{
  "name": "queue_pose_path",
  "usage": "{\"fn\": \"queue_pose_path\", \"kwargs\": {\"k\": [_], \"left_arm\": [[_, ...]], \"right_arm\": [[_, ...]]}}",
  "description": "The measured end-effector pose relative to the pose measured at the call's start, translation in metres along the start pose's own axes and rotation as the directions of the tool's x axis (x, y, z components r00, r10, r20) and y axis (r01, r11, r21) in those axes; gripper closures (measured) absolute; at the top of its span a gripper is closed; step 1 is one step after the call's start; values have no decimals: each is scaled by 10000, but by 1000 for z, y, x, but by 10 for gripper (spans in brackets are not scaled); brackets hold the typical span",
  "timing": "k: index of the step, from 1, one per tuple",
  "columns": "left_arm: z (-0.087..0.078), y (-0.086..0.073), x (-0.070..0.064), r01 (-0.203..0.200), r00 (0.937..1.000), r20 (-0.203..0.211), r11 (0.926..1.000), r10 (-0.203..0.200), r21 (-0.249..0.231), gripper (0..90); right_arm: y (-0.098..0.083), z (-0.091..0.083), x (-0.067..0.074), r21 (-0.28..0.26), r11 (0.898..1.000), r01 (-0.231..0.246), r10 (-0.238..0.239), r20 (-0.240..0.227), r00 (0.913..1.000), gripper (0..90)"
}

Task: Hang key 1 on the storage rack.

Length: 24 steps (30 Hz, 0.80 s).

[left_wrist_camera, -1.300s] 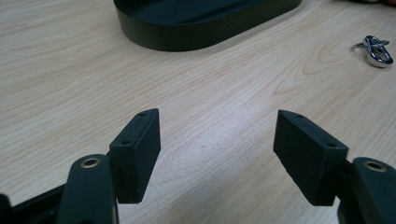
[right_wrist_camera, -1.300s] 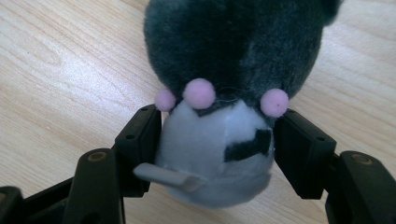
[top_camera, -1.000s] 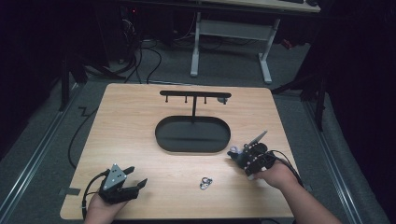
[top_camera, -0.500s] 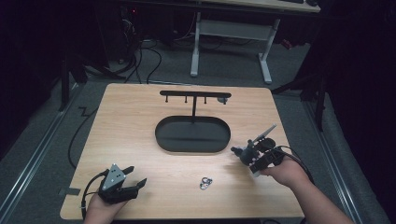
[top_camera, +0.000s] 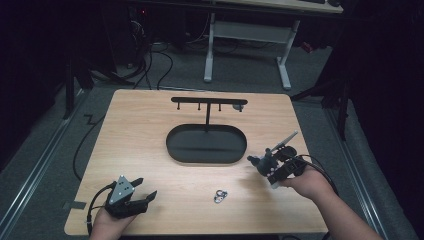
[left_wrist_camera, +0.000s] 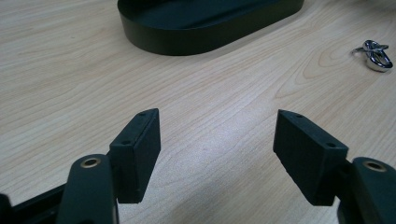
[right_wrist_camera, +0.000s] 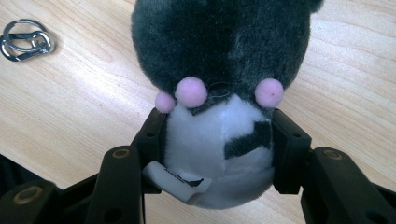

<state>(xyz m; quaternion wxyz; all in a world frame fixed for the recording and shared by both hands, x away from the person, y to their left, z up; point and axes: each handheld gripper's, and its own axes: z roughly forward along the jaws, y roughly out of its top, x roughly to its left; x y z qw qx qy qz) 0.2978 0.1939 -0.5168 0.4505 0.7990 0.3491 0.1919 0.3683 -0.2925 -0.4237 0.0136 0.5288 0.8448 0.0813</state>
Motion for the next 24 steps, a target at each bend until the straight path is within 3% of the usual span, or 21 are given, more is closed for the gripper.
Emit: {"fn": "queue_pose_path", "kwargs": {"k": [13, 23, 24], "left_arm": [[0, 0, 0, -5, 10000, 4, 10000, 5, 3, 327], [0, 0, 0, -11, 10000, 27, 10000, 11, -17, 327], [0, 0, 0, -12, 10000, 30, 10000, 12, -16, 327]], "right_arm": [[9, -24, 6, -3, 10000, -43, 43, -34, 10000, 496], [22, -60, 17, -192, 9998, 95, -93, 86, 9999, 496], [23, -63, 19, -169, 9998, -78, 80, 78, 9999, 496]]}}
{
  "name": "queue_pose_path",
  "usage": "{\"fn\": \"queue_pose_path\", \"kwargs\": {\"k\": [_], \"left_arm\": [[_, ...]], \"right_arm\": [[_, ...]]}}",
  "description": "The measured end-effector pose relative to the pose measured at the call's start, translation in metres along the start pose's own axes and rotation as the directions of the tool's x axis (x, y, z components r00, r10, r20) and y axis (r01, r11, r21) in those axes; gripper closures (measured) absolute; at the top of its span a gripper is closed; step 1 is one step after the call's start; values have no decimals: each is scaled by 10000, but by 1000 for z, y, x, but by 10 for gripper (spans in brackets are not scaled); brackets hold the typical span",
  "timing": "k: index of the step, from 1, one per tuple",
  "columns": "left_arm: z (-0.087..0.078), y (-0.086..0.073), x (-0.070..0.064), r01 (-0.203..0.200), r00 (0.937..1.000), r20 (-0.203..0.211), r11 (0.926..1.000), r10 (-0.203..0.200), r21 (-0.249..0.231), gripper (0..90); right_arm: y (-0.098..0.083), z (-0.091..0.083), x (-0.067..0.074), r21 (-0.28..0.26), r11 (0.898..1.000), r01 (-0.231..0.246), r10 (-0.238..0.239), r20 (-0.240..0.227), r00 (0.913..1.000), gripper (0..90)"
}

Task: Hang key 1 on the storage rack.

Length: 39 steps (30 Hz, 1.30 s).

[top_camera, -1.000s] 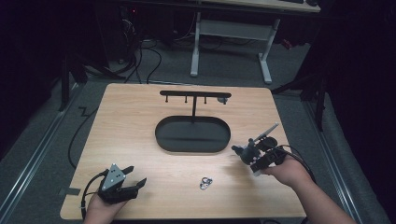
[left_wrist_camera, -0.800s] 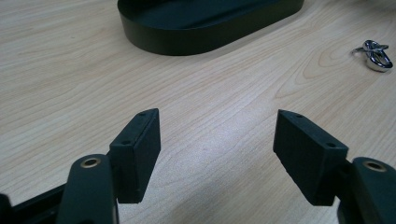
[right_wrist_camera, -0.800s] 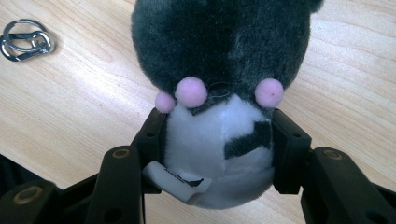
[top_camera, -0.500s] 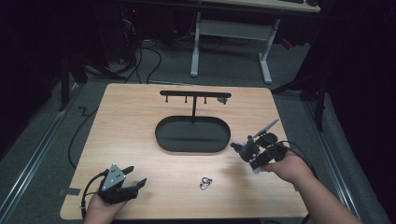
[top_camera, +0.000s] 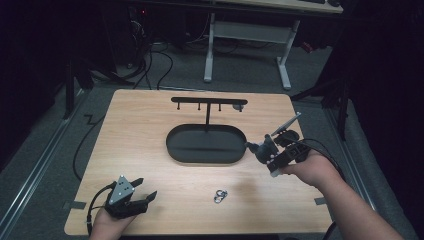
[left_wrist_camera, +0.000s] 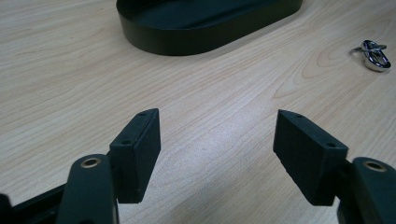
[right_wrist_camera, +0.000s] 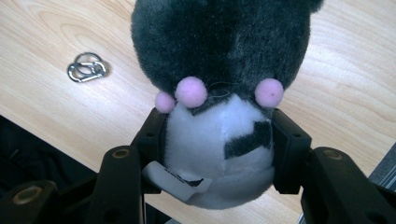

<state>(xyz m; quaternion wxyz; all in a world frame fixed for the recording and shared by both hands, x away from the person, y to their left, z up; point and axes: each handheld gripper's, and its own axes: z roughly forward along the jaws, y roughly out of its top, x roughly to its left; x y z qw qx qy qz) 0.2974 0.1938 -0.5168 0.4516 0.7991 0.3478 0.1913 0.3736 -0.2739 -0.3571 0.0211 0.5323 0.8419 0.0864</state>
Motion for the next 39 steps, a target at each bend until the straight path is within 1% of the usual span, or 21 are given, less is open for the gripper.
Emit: {"fn": "queue_pose_path", "kwargs": {"k": [1, 6, 7, 8, 9, 10, 16, 20, 26, 29, 30, 32, 34, 39], "left_arm": [[0, 0, 0, -5, 10000, 2, 10000, 5, 1, 327], [-1, 0, 0, -5, 10000, -2, 10000, 5, -15, 327], [-1, 0, 0, 7, 10000, 8, 10000, -7, -13, 327], [-1, 0, 0, 10, 10000, 12, 10000, -10, 8, 327], [0, 0, 0, 4, 10000, 17, 10000, -4, 26, 327], [0, 0, 0, 4, 10000, 32, 10000, -4, 37, 327], [1, -1, 0, -37, 10000, 35, 10000, 37, 38, 327], [1, -1, -1, -44, 10000, 35, 10000, 44, 30, 327], [1, -2, 0, 51, 10000, 76, 10000, -52, 38, 327], [1, -2, 1, 27, 10000, 91, 10000, -28, 69, 327], [1, -2, 1, -4, 10000, 68, 10000, 4, 41, 327], [1, -1, 1, -41, 10000, 52, 10000, 41, -6, 328], [2, 0, 2, 6, 10000, 73, 10000, -5, -15, 327], [2, -1, 1, -18, 10000, 90, 10000, 17, 42, 327]], "right_arm": [[1, -2, 0, -68, 9998, 178, -178, 12, 9998, 496], [5, -3, 3, -90, 9998, 183, -183, -65, 9998, 496], [6, -2, 4, -47, 10000, 36, -37, -74, 10000, 495], [7, -1, 4, -94, 9998, 196, -197, -100, 9998, 495], [7, -1, 5, -62, 9999, 126, -127, -124, 9998, 495], [8, -1, 5, -70, 9998, 194, -195, -108, 9998, 495], [13, -1, 7, -59, 9998, 199, -200, -178, 9996, 495], [17, -2, 8, -123, 9998, 123, -126, -234, 9996, 495], [26, -2, 8, -145, 9998, 134, -139, -302, 9994, 495], [31, -2, 9, -151, 9999, 22, -26, -268, 9996, 495], [33, -2, 8, -206, 9997, 113, -119, -252, 9996, 495], [36, -3, 7, -215, 9997, 82, -87, -237, 9997, 495], [39, -3, 7, -243, 9997, 68, -72, -198, 9998, 495], [44, -4, 4, -248, 9997, 0, -5, -195, 9998, 495]]}}
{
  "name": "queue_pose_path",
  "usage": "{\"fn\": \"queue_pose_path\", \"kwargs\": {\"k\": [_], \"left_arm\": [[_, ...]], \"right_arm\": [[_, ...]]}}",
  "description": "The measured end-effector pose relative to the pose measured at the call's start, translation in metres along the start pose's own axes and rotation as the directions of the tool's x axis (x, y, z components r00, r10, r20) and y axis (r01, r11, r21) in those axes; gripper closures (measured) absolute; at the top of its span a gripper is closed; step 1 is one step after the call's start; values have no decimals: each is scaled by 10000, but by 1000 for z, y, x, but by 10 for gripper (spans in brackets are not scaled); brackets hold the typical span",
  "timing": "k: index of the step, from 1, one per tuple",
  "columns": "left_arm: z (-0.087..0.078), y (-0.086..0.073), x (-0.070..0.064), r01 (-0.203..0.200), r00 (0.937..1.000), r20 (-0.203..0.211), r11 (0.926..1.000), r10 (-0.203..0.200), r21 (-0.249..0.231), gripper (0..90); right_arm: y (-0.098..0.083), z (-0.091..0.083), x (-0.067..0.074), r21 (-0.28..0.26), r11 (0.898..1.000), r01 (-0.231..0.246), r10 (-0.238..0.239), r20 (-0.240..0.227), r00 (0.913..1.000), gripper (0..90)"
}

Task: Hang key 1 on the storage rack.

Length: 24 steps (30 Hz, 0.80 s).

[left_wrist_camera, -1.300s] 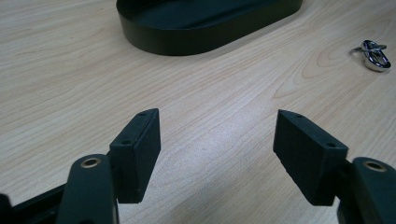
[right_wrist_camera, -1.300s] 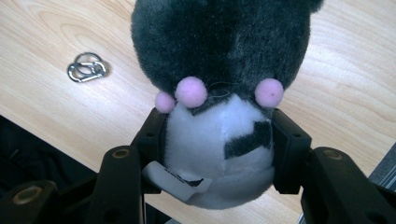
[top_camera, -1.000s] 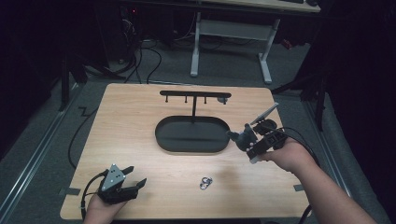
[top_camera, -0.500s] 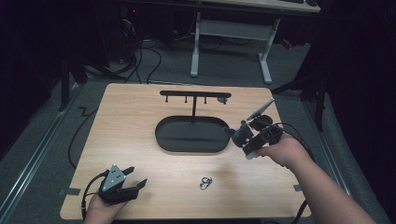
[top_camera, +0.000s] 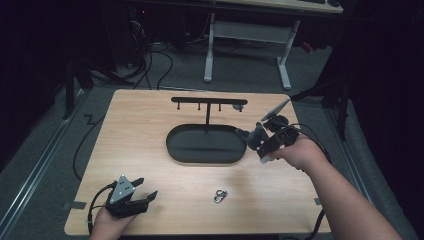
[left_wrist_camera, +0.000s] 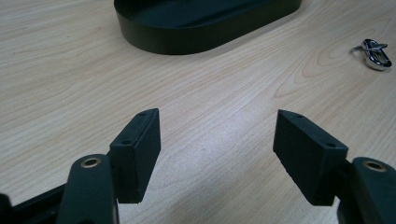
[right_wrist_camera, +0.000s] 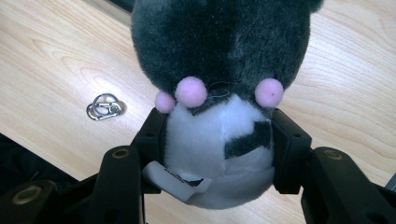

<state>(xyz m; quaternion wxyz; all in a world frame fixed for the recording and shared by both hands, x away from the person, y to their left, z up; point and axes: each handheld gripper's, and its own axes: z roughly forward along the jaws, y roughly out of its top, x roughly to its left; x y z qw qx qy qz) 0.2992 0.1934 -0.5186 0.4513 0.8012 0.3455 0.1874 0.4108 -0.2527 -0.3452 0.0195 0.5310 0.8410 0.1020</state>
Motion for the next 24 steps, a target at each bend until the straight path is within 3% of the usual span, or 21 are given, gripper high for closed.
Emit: {"fn": "queue_pose_path", "kwargs": {"k": [13, 24], "left_arm": [[1, 0, -1, -42, 10000, 40, 10000, 42, 4, 327], [1, 0, -1, -116, 9999, 35, 9999, 115, 18, 327]], "right_arm": [[7, -3, -7, 109, 9999, -112, 111, 65, 9999, 495], [29, -16, -4, 20, 10000, -37, 37, 202, 9998, 495]]}}
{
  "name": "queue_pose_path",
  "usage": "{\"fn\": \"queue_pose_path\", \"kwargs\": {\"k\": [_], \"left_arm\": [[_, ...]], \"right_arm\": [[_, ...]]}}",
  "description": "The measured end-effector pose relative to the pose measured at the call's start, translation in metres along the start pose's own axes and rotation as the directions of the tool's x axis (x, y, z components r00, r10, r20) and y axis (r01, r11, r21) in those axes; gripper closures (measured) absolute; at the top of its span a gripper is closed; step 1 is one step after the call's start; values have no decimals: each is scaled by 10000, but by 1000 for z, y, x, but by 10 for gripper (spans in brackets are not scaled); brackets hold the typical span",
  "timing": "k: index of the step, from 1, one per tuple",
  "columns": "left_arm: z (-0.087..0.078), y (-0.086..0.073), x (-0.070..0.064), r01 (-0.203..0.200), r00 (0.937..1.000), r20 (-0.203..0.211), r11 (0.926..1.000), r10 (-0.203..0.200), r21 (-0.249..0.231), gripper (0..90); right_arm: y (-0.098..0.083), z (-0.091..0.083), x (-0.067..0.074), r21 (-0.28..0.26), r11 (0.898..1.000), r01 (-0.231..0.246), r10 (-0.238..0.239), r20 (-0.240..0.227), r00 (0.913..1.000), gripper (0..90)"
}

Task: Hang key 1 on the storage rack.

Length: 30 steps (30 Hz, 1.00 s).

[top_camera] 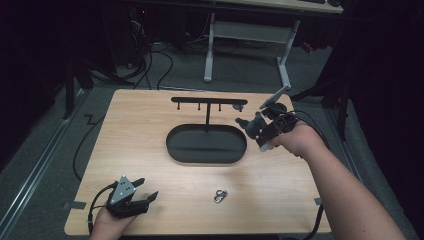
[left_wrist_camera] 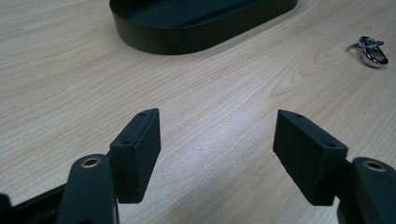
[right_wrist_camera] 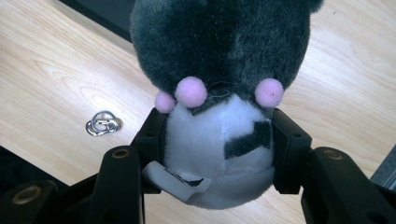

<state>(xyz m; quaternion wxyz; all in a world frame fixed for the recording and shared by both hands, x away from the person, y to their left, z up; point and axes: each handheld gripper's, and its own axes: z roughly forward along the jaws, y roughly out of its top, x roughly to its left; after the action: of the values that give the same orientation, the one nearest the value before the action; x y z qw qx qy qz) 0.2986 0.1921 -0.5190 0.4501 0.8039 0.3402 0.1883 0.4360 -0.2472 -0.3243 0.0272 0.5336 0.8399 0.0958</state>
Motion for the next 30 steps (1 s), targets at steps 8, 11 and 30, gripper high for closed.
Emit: {"fn": "queue_pose_path", "kwargs": {"k": [8, 11, 30], "left_arm": [[-2, 0, 1, 32, 10000, 20, 10000, -32, 21, 328], [-2, 0, 1, 38, 10000, 3, 10000, -38, -17, 328], [-2, 0, 1, 32, 10000, 21, 10000, -32, 27, 329]], "right_arm": [[11, -9, 4, -115, 9998, 160, -160, 9, 9999, 495], [14, -12, 3, -176, 9998, 58, -58, 12, 10000, 495], [23, -14, -7, -495, 9981, -364, 379, 292, 9989, 495]]}}
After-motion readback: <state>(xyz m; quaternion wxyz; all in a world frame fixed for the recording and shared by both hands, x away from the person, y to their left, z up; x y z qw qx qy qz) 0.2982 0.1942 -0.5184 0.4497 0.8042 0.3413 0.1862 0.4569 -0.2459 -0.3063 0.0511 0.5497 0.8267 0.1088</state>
